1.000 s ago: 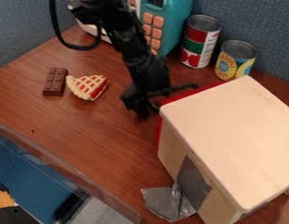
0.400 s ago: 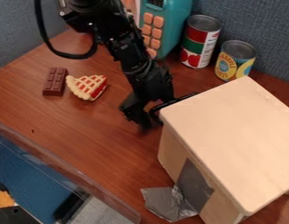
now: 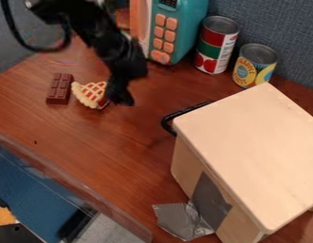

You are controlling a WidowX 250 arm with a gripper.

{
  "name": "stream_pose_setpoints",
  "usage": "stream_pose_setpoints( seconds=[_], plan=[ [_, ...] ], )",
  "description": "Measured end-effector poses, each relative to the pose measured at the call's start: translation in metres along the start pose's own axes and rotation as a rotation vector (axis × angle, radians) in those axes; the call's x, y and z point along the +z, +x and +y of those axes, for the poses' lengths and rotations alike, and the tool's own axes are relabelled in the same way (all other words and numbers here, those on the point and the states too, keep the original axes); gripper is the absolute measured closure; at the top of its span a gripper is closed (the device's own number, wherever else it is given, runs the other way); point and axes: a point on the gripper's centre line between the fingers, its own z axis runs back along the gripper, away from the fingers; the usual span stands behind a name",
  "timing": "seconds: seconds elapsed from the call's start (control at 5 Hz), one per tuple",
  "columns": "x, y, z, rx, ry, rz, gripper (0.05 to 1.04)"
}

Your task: Close the drawer

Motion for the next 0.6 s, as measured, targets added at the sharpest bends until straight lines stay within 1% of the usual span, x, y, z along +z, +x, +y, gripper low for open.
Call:
stream_pose_setpoints(
  seconds=[0.2,0.4,0.6],
  plan=[
    [0.030,-0.051,0.019,0.226,-0.122,0.188,0.085],
    [0.059,-0.072,0.013,0.444,-0.274,0.365,0.085],
    [0.089,-0.070,0.001,0.665,-0.413,0.437,0.085]
  ],
)
